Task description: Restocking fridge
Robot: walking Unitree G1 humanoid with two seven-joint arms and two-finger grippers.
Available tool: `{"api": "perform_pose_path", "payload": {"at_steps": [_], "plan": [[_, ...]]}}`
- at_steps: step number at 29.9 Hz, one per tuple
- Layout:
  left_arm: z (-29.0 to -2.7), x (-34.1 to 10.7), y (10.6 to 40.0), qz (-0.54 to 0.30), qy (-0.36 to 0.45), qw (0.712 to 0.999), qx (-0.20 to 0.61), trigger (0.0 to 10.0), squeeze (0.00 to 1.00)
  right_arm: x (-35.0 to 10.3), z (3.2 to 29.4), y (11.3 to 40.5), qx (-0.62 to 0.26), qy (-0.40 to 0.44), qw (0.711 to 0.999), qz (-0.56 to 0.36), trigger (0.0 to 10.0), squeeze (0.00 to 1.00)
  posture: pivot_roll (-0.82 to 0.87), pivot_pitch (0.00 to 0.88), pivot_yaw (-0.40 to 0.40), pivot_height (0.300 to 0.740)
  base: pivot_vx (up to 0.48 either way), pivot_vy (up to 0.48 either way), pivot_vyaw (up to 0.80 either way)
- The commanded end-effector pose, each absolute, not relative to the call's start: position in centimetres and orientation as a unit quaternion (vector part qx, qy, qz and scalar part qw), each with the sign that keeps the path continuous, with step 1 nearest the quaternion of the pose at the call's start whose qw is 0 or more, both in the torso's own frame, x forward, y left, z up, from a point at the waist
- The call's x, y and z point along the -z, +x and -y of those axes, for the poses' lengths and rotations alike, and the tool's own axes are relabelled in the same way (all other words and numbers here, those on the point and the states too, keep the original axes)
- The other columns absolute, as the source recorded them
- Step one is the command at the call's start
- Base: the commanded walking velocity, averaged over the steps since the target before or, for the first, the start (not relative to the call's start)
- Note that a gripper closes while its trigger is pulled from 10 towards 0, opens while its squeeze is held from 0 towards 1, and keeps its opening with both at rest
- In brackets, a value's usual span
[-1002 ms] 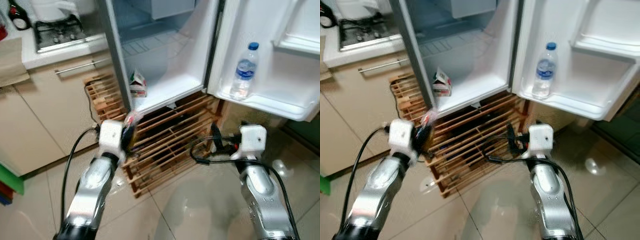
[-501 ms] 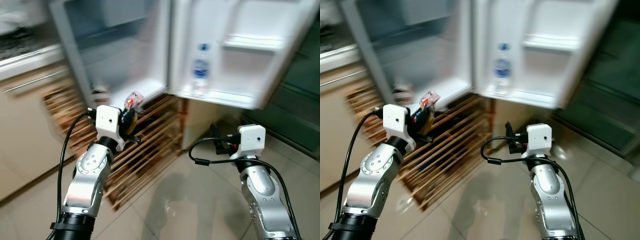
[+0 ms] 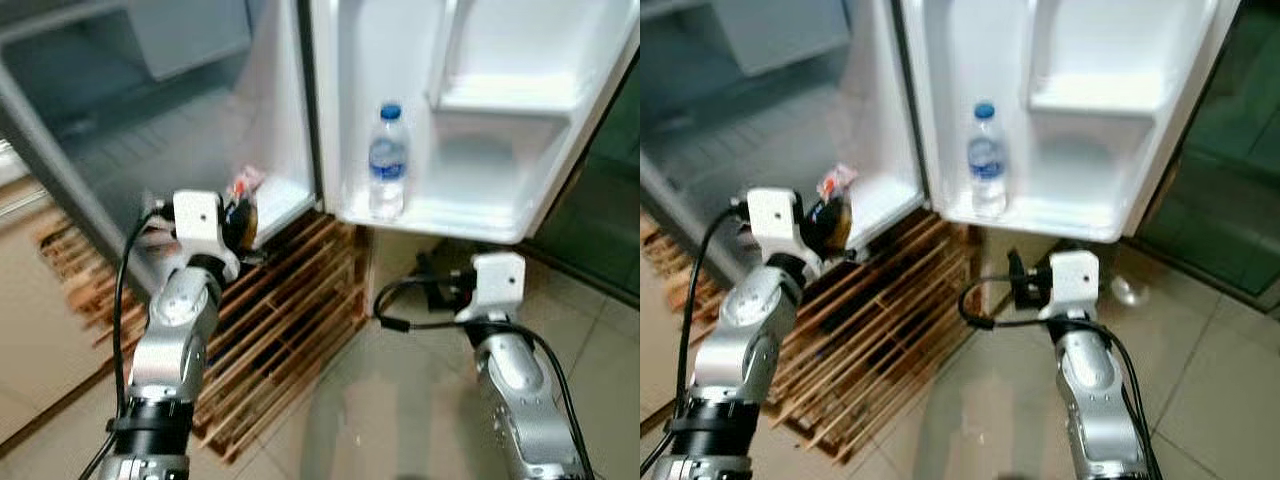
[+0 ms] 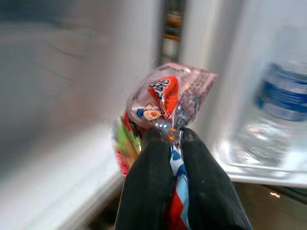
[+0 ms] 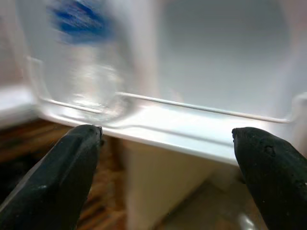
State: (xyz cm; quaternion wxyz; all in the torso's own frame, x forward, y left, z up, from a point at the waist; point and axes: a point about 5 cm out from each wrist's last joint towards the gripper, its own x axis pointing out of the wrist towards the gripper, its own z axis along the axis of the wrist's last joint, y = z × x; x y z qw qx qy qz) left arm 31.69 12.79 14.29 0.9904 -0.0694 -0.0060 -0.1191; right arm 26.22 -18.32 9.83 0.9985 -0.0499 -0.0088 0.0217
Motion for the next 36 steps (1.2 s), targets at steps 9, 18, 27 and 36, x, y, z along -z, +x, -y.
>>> {"api": "perform_pose_path", "payload": {"at_steps": [9, 18, 27, 36], "plan": [[-12.7, -15.1, 33.3, 0.008, -0.012, 0.992, 0.123, 10.0, 0.00, -9.8, 17.2, 25.8, -0.048, -0.043, 0.998, 0.012, 10.0, 0.22, -0.11, 0.000, 0.060, 0.740, 0.000, 0.209, 0.00], [-9.9, -15.0, 37.0, -0.034, 0.086, 0.979, 0.182, 10.0, 0.00, -9.2, 17.5, 23.5, -0.056, -0.043, 0.997, -0.019, 10.0, 0.22, -0.15, 0.070, 0.067, 0.740, 0.000, 0.000, 0.00], [-9.6, -16.3, 38.9, -0.003, 0.182, 0.971, 0.156, 10.0, 0.00, -9.7, 16.8, 22.5, -0.047, -0.035, 0.998, -0.014, 10.0, 0.22, -0.16, 0.123, 0.120, 0.740, 0.000, 0.000, 0.00], [-13.2, -15.7, 36.3, -0.007, -0.120, 0.984, 0.129, 10.0, 0.00, -11.9, 16.0, 21.6, -0.029, -0.017, 0.999, 0.028, 10.0, 0.22, -0.17, 0.070, 0.149, 0.740, 0.000, 0.000, 0.00]]}}
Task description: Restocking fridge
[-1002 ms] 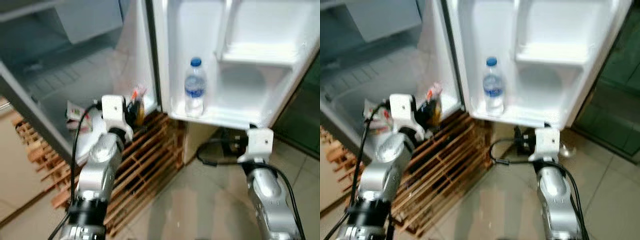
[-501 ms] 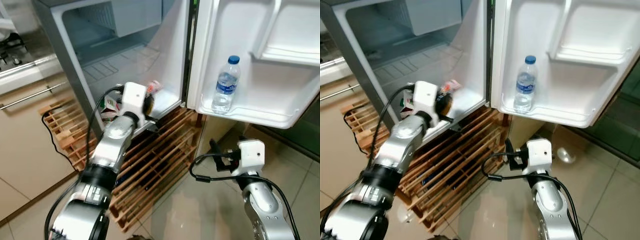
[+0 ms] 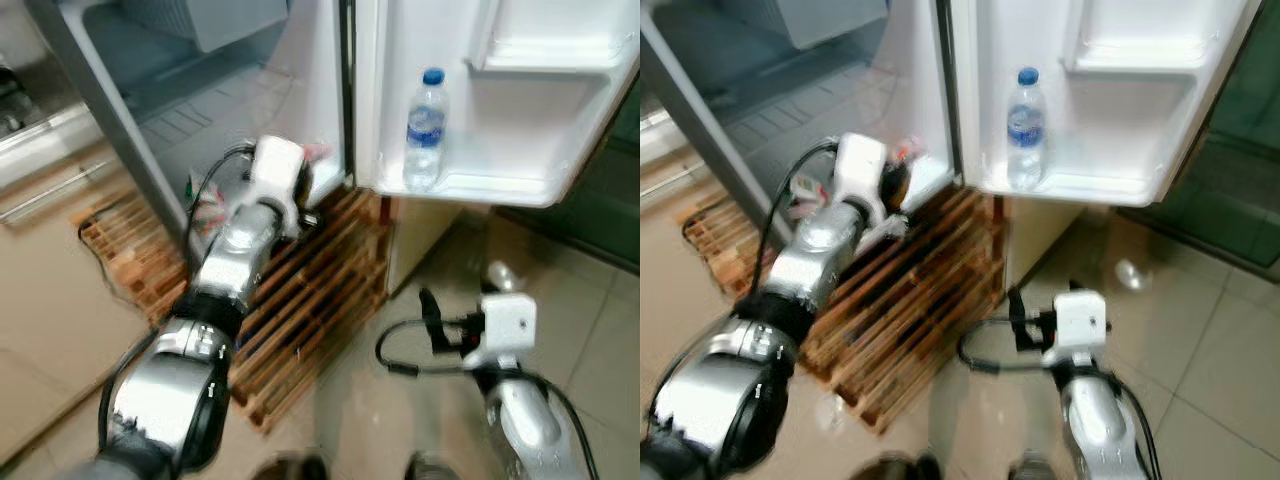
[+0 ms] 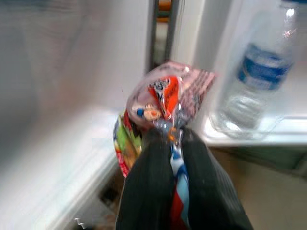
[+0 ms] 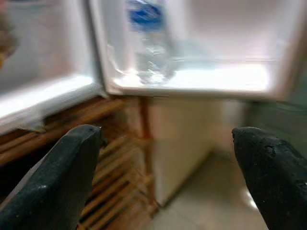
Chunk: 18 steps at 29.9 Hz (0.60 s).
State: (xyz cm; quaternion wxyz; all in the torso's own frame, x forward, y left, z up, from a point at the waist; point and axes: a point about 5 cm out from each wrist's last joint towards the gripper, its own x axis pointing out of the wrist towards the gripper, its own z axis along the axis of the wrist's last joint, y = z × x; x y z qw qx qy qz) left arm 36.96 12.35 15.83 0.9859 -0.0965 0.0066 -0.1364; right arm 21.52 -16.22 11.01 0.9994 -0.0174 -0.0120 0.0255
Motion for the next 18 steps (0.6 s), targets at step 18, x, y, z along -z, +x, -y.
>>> {"api": "perform_pose_path", "payload": {"at_steps": [18], "plan": [[-18.1, -12.9, 21.5, 0.029, 0.005, 0.999, 0.022, 10.0, 0.00, -10.7, 18.2, 23.0, -0.065, -0.056, 0.996, -0.009, 10.0, 0.22, -0.06, 0.000, -0.026, 0.740, 0.000, 0.000, 0.00]]}}
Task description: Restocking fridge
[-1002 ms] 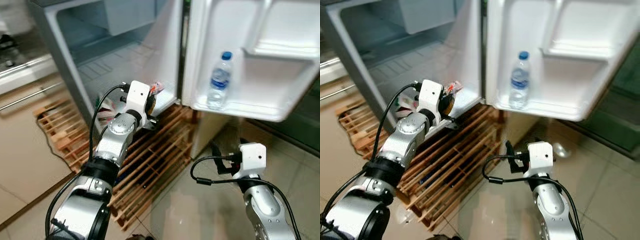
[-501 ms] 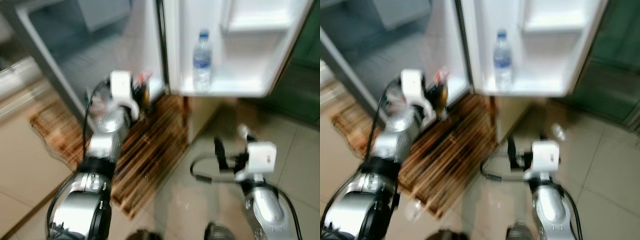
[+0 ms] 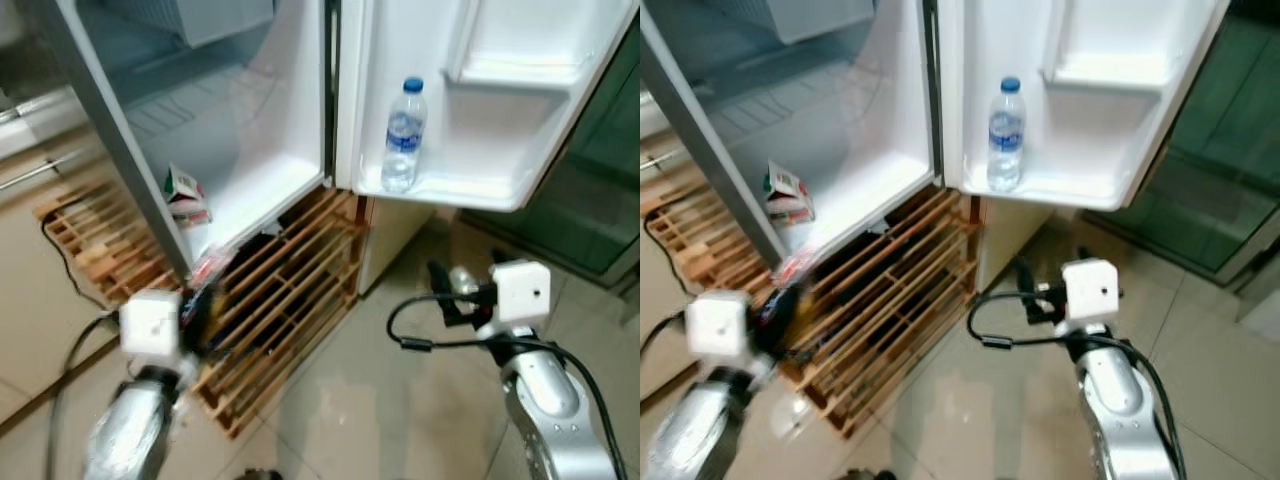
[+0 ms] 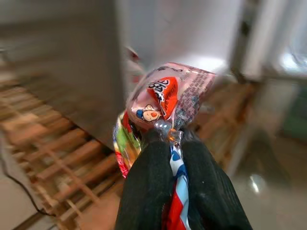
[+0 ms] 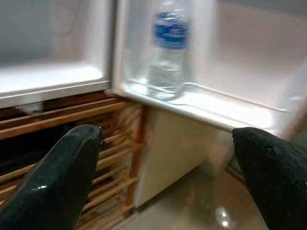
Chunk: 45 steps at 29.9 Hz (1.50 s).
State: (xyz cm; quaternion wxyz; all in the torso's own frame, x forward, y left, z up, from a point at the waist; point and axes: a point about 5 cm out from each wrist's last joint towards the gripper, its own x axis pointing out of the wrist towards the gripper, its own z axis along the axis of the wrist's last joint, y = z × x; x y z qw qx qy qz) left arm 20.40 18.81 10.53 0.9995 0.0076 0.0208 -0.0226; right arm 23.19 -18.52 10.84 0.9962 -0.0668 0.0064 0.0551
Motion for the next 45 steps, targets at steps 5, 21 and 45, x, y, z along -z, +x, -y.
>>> {"api": "perform_pose_path", "payload": {"at_steps": [5, 21, 45], "plan": [[-15.9, -14.7, 23.7, 0.057, 0.015, 0.997, 0.048, 10.0, 0.00, -10.9, 17.4, 24.4, -0.079, -0.051, 0.996, -0.002, 10.0, 0.25, -0.06, 0.000, -0.013, 0.740, 0.000, -0.166, 0.30], [-15.9, -15.1, 27.8, 0.021, -0.010, 0.999, 0.031, 10.0, 0.00, -10.8, 17.0, 25.8, -0.067, -0.038, 0.997, 0.009, 10.0, 0.25, -0.08, 0.000, 0.035, 0.740, 0.335, -0.334, 0.70], [-13.5, -14.2, 27.5, -0.017, 0.005, 0.990, 0.142, 10.0, 0.00, -10.3, 16.8, 25.2, -0.076, -0.042, 0.996, 0.000, 10.0, 0.22, -0.09, 0.000, 0.042, 0.740, 0.299, -0.046, 0.24]]}}
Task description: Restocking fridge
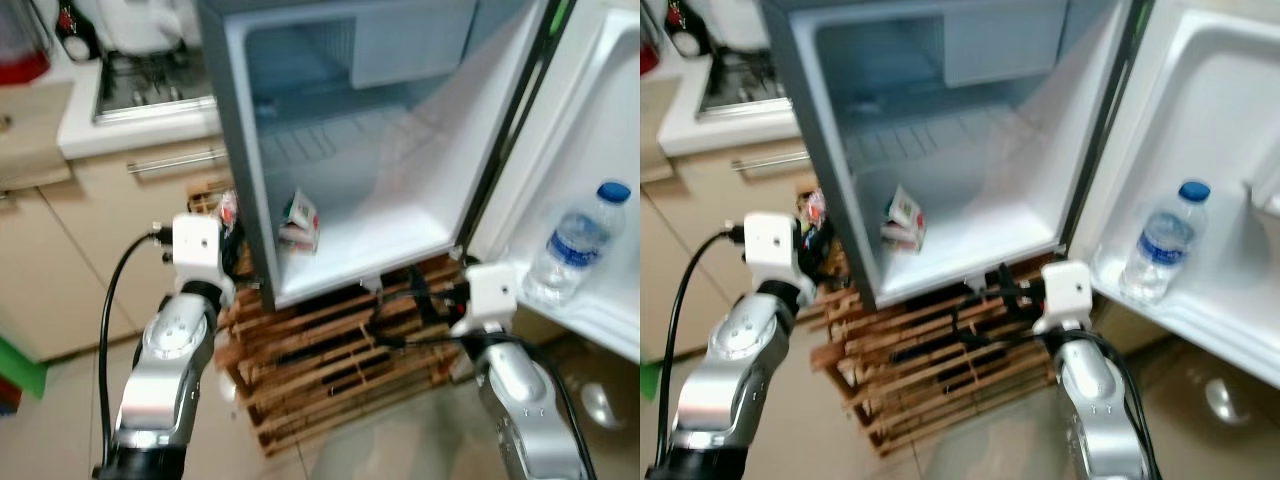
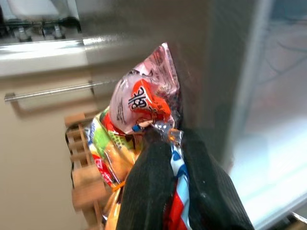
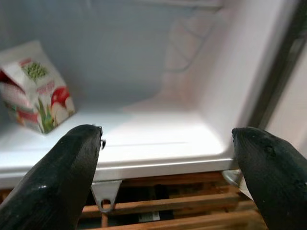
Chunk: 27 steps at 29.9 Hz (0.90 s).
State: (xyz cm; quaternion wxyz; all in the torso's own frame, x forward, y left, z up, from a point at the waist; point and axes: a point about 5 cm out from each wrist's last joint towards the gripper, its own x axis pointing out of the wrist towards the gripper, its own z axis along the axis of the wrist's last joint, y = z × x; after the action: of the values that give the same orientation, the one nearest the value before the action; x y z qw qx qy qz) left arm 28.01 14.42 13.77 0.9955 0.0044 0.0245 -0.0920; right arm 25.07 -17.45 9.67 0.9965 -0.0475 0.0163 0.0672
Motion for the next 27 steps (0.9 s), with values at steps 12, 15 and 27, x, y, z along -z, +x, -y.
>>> {"api": "perform_pose_path", "payload": {"at_steps": [12, 15, 27], "plan": [[-15.0, -13.4, 23.2, -0.039, -0.001, 0.982, 0.187, 10.0, 0.00, -10.1, 17.7, 24.5, -0.072, -0.048, 0.996, -0.006, 10.0, 0.23, -0.06, 0.000, 0.018, 0.740, 0.000, 0.000, 0.00], [-13.9, -14.9, 24.3, -0.010, 0.010, 0.977, 0.213, 10.0, 0.00, -10.2, 17.4, 25.0, -0.077, -0.048, 0.996, -0.004, 10.0, 0.23, -0.05, 0.000, 0.013, 0.740, 0.000, 0.000, 0.00], [-8.9, -17.7, 29.7, 0.021, -0.007, 0.956, 0.293, 10.0, 0.00, -10.3, 17.0, 25.3, -0.076, -0.046, 0.996, 0.001, 10.0, 0.23, -0.10, 0.000, 0.023, 0.740, 0.000, 0.000, 0.00]]}}
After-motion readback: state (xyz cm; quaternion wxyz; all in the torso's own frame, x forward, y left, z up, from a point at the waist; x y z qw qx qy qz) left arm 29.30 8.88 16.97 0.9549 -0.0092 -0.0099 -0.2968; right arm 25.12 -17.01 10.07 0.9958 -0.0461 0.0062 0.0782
